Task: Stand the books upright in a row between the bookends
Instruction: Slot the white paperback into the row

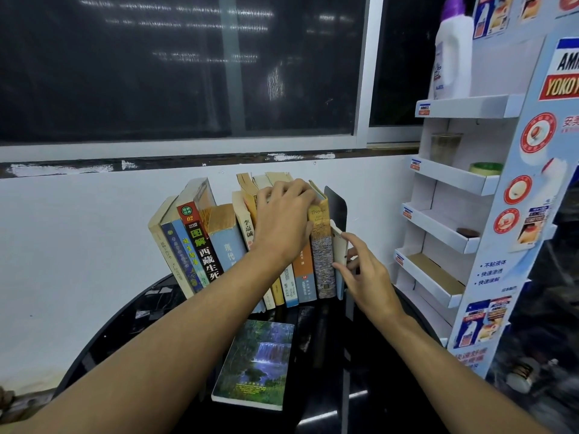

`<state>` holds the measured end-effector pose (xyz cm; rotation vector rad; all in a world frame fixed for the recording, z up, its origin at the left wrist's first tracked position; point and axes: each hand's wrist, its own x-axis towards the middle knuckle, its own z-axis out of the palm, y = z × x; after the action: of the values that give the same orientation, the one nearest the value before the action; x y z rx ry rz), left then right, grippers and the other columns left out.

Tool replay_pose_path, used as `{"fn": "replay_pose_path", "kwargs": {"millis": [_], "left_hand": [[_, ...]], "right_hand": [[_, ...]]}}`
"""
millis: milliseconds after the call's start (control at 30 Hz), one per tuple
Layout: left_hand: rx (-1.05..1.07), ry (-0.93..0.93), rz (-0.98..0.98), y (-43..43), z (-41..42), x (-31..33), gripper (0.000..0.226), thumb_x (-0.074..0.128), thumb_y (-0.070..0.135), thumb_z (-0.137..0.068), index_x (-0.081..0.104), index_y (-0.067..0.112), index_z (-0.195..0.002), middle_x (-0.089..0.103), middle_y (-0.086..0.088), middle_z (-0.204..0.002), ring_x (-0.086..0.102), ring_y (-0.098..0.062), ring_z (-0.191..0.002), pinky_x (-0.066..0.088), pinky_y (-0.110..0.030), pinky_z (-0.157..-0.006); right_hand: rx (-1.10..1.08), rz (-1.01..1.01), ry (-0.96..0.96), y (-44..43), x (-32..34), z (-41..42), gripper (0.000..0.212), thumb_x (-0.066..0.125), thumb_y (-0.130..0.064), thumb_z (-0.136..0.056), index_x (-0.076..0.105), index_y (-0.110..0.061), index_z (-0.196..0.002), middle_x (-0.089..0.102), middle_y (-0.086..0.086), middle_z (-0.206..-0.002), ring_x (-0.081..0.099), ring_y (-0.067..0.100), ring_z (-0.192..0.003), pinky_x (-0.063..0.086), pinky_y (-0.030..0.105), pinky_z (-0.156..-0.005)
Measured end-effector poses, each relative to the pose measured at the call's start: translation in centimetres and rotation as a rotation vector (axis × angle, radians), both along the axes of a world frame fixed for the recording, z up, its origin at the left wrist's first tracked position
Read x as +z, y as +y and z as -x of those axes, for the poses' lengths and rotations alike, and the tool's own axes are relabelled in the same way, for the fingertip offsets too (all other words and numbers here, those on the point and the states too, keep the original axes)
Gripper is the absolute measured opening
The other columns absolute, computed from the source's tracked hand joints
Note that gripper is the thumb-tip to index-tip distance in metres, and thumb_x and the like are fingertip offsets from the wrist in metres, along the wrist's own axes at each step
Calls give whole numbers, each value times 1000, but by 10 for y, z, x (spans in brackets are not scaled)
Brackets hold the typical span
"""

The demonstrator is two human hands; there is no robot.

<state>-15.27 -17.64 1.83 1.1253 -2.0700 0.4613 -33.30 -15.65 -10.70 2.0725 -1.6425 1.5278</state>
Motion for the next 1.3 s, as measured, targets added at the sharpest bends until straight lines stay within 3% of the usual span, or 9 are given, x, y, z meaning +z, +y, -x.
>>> {"fn": "replay_pose_path", "kwargs": {"millis": [167, 300, 700, 933, 1100, 1167, 1300], "left_hand": [[6, -5, -11, 1, 1, 0, 38, 77, 25, -83, 64, 31, -119, 55, 11, -127, 45, -19, -123, 25, -37, -103], [10, -3, -10, 1, 2, 1, 38, 76, 24, -83, 64, 31, -118, 56, 10, -126, 45, -19, -123, 26, -38, -103], [0, -3, -9, 1, 2, 0, 38, 76, 24, -83, 64, 30, -118, 56, 11, -126, 44, -19, -124, 26, -38, -103], [0, -2, -2, -1, 2, 0, 37, 76, 23, -82, 65, 30, -117, 56, 10, -125, 45, -20, -122, 26, -38, -102], [-21, 1, -11, -1, 1, -1, 38, 76, 24, -82, 64, 29, -118, 55, 11, -127, 43, -18, -125, 24, -37, -103], [-45, -17, -42, 1, -2, 0, 44, 75, 28, -83, 62, 30, -125, 52, 11, -132, 41, -17, -130, 23, -38, -106], [-122, -48, -100, 15, -14, 0, 57, 70, 36, -88, 52, 28, -141, 45, 9, -145, 34, -13, -140, 13, -40, -119]], "right_hand": [[152, -169, 65, 7, 12, 10, 75, 72, -13, -92, 32, -40, -151, 52, -16, -101, 64, 4, -85, 49, 4, -76], [258, -305, 101, 11, 24, 20, 83, 65, -1, -93, 25, -41, -154, 53, -23, -105, 61, -7, -96, 46, 2, -79], [230, -316, 123, 4, 27, 17, 83, 64, -6, -95, 19, -49, -150, 55, -26, -100, 65, -2, -90, 54, 15, -84], [247, -304, 101, 4, 25, 17, 86, 66, -2, -92, 21, -46, -152, 59, -15, -101, 68, 5, -91, 58, 23, -86], [275, -407, 84, 11, 25, 16, 100, 69, -7, -93, 4, -52, -154, 56, -21, -107, 64, 1, -106, 54, 21, -94], [267, -439, 51, 15, 24, 16, 105, 71, -13, -92, -4, -48, -156, 57, -20, -109, 62, -3, -106, 54, 25, -95], [143, -421, 124, 25, 24, 13, 103, 73, -35, -89, -6, -50, -153, 59, -12, -117, 59, 7, -112, 55, 38, -92]]}}
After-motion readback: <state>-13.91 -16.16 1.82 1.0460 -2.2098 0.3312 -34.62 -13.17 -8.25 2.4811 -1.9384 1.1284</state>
